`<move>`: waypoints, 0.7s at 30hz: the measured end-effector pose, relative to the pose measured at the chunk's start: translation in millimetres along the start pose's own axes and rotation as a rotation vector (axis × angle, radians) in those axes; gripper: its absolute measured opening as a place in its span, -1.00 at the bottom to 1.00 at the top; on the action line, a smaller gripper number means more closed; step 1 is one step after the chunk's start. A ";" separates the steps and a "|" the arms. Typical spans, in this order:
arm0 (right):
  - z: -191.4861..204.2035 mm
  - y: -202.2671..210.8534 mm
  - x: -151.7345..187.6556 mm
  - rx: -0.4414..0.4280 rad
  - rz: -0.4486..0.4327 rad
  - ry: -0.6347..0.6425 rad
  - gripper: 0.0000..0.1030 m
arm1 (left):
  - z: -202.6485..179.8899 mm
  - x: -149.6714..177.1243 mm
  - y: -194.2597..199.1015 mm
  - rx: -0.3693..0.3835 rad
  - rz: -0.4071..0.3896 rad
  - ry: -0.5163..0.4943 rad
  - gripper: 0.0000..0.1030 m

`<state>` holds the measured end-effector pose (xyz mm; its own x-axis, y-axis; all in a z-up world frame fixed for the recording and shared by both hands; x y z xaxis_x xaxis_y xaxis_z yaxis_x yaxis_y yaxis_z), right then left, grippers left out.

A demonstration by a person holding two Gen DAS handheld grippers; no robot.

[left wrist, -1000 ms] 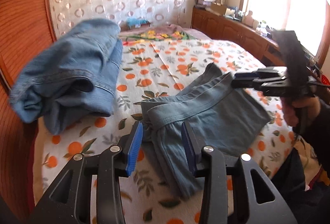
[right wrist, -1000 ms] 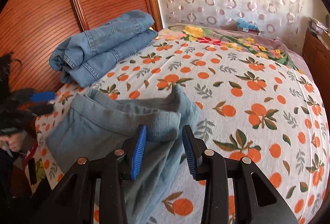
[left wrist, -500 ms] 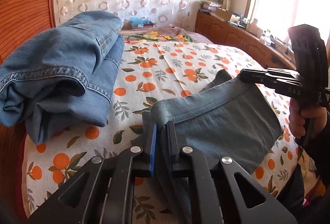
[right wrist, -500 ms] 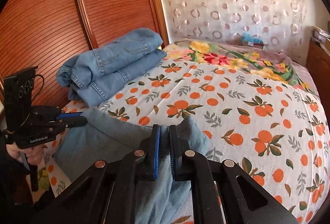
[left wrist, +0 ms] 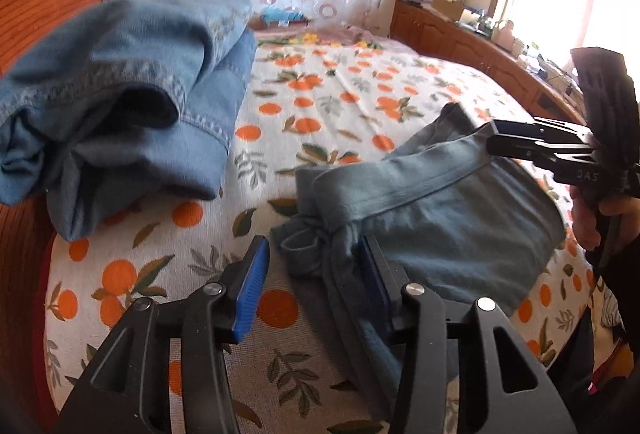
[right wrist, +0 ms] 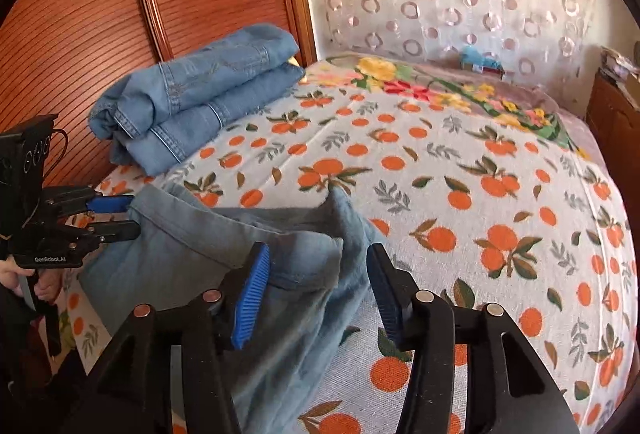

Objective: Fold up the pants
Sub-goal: 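Grasp the folded pants edge with both grippers, then lift the folded pants with both grippers and carry them onto the jeans stack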

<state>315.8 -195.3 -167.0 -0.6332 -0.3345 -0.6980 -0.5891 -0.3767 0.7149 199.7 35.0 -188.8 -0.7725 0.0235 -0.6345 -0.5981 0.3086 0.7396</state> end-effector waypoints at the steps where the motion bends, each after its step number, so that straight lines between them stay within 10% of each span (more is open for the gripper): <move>1: -1.9 -2.7 1.0 -0.007 0.011 -0.010 0.05 | 0.6 0.2 -1.0 0.010 0.001 0.008 -0.07; 12: -5.2 -19.4 3.1 -0.079 0.074 -0.061 0.07 | -3.4 -5.1 -4.9 0.051 -0.005 0.004 -0.10; 21: -3.7 -19.7 4.1 -0.094 0.071 -0.062 0.07 | -10.8 -2.6 -5.4 0.056 -0.002 -0.006 -0.56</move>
<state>326.7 -192.5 -184.2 -0.7033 -0.3101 -0.6397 -0.4940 -0.4339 0.7534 202.6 23.0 -188.6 -0.7700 0.0290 -0.6373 -0.5863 0.3618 0.7248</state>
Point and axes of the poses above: each gripper's, at about its wrist camera, not at the fingertips, and y roughly against the way its jaws point, z to its left, x to its underside, the point moved 6 cm from there along -y, roughly the way its jaws point, and after that the axes turned 8 degrees about x, right-handed, at the moved point
